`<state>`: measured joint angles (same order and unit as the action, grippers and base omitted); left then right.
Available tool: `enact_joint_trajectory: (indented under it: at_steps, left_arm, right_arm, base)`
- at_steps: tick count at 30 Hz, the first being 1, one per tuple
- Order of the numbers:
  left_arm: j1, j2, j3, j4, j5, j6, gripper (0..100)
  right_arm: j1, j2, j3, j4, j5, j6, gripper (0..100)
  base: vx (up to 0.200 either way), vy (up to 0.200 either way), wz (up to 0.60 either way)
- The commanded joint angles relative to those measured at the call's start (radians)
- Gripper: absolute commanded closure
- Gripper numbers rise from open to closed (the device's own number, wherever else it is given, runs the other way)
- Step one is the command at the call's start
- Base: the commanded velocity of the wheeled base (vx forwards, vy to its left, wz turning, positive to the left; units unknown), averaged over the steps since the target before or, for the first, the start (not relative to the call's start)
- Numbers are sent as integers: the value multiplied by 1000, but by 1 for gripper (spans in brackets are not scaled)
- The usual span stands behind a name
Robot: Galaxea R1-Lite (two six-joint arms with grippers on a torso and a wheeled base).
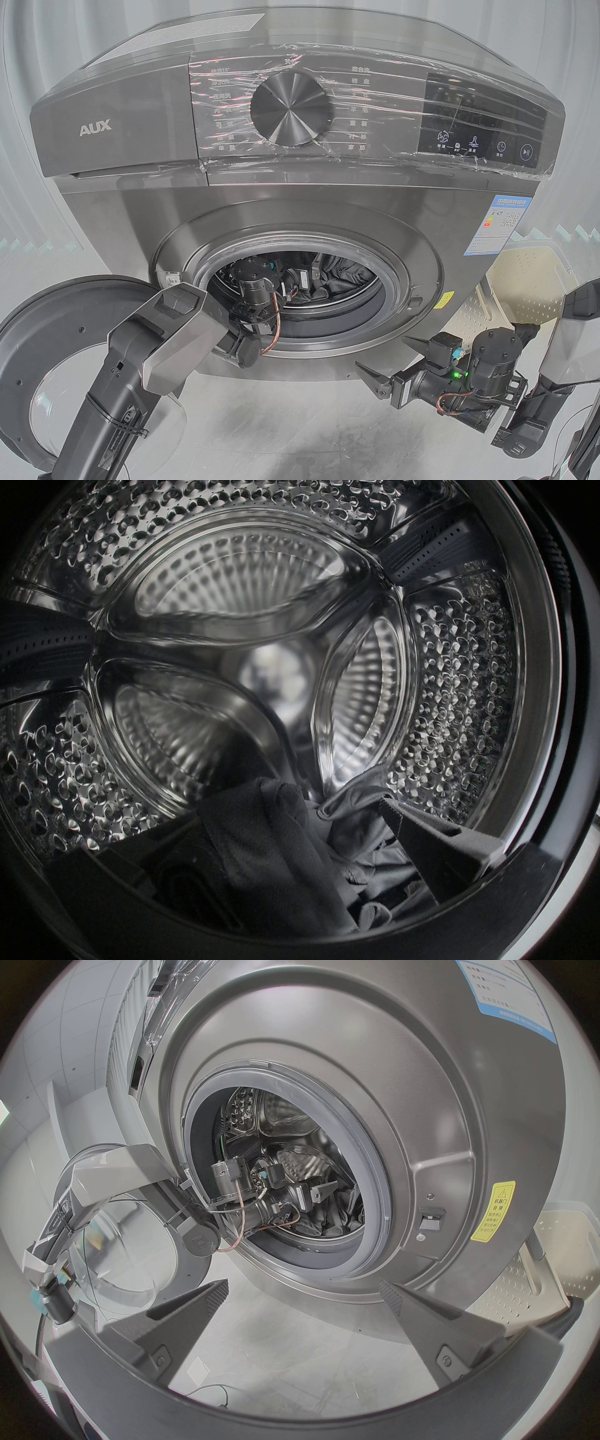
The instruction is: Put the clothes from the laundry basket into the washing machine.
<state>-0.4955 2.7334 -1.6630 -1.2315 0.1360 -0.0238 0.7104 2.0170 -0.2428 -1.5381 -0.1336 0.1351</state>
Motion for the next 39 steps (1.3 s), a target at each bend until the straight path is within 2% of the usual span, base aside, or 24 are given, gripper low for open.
enact_joint_trajectory:
  at_steps: [1, 13, 21, 30, 31, 35, 39]
  left_arm:
    - [-11, -66, 91, -5, -1, 1, 0]
    - [-60, -267, 391, -20, 1, 10, 0]
    - [-113, -351, 621, -98, -3, 12, 0]
    - [-175, -383, 747, -152, -13, 10, 0]
    - [-212, -405, 798, -174, -13, -1, 0]
    - [-264, -449, 899, -235, -12, -13, 0]
    - [-304, -532, 1031, -287, 1, -64, 0]
  right_arm:
    - [1, 2, -1, 0, 0, 0, 0]
    - [0, -1, 0, 0, 0, 0, 0]
    - [-9, -4, -1, 0, 0, 0, 0]
    - [-14, -6, 0, 0, 2, 0, 0]
    - [-16, -6, 3, 1, 2, 1, 0]
    - [-17, -15, 14, 1, 2, 4, 0]
    - [-22, -50, 31, 1, 0, 4, 0]
  base:
    - [0, 0, 0]
    - [0, 0, 0]
    - [0, 0, 0]
    - [0, 0, 0]
    - [0, 0, 0]
    - [0, 0, 0]
    - [0, 0, 0]
